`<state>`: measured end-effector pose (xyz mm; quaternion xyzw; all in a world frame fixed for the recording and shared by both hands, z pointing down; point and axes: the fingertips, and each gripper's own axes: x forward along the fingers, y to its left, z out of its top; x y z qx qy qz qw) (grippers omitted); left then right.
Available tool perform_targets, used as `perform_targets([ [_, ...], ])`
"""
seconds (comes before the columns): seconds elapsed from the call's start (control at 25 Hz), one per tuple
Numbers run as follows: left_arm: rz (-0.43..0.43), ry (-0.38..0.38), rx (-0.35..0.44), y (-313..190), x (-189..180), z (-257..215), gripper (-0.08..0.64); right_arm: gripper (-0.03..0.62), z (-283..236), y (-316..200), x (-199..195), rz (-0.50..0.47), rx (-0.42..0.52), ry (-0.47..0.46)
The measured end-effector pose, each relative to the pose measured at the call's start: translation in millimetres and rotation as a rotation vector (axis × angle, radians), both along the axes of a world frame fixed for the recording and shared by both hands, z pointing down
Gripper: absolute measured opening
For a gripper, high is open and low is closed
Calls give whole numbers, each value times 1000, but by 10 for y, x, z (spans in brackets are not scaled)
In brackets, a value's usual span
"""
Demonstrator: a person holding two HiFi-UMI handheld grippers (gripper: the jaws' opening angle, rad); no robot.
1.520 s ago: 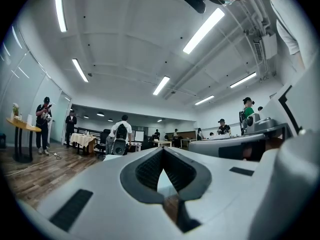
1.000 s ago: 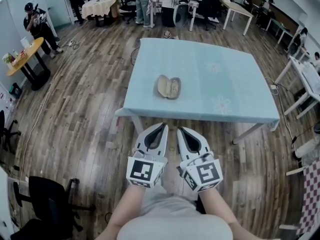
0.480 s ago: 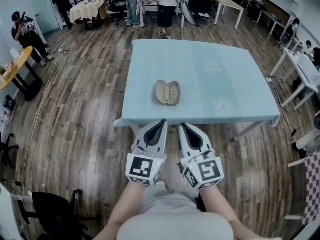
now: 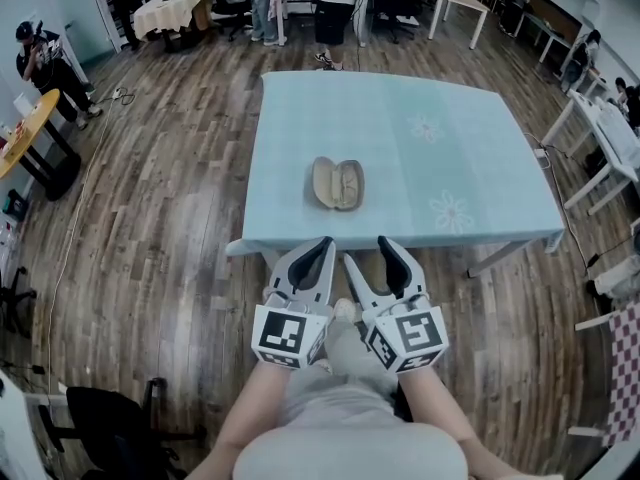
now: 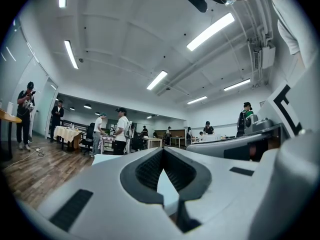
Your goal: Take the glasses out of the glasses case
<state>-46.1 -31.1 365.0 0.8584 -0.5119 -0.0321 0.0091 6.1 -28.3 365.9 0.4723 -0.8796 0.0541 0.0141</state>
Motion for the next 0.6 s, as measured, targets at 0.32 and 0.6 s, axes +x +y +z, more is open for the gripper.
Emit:
perform_targets([
  [0.32, -5, -1, -24, -312, -29, 82, 6, 288, -49, -303, 19, -8, 31, -56],
  [0.6, -19, -7, -44, -679, -67, 189, 6, 267, 90, -654, -41, -42, -49, -50],
])
